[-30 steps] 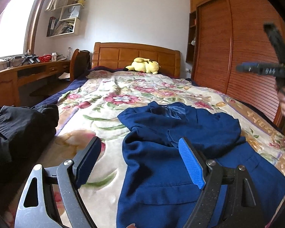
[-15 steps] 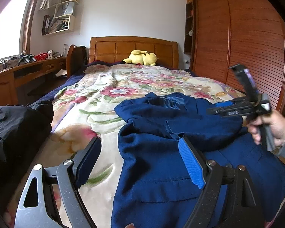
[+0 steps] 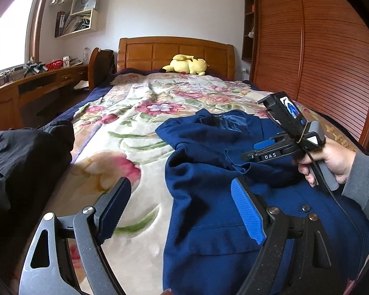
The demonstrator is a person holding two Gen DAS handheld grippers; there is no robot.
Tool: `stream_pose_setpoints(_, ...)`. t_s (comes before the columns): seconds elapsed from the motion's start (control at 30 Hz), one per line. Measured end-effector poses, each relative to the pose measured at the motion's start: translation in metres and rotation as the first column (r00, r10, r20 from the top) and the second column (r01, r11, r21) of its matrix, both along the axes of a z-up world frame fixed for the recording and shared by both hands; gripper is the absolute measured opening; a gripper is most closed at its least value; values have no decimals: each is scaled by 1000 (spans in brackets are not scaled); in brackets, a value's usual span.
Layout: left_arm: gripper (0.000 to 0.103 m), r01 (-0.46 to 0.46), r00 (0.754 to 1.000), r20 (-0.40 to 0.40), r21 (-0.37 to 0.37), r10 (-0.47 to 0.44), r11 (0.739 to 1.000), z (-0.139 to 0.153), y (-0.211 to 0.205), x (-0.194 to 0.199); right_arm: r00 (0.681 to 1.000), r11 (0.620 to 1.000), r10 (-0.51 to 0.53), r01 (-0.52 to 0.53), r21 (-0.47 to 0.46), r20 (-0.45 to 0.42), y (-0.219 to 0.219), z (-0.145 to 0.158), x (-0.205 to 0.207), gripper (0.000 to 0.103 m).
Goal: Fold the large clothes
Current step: 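Grasp the jacket side again with the right gripper and lift it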
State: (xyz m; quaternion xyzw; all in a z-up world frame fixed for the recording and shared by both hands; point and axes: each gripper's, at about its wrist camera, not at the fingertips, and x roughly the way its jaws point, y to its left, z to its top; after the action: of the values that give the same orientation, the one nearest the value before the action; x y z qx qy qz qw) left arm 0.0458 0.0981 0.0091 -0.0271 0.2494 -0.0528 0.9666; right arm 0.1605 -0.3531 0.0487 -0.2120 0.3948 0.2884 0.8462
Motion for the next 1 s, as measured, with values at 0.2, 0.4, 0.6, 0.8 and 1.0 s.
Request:
stream_pose_setpoints(0.2,84,-1,1000,-11,1,1,1000,-3,0,1,1000,1000,1,0,31,-30,-7,-7,3,60)
stream_pose_setpoints(0.4,84,0,1000,-18,3,0,1000,-4,0,3,999,999,36,-36,3,23,-15,-19,-13,7)
stream_pose_setpoints(0.6,84,-1,1000,-20,3,1,1000,-4,0,4,970,995,-6,-19,102,241,-33,45,-40,3)
stream_pose_setpoints(0.8,84,-2,1000,-17,3,3,1000,-3,1,4,856,972,-194,103,209,479,-49,135,-53,3)
stream_pose_setpoints(1.0,84,-14,1000,-14,-6,14,1000,-3,7,4,854,964,-168,39,261,492,-43,156,-83,3)
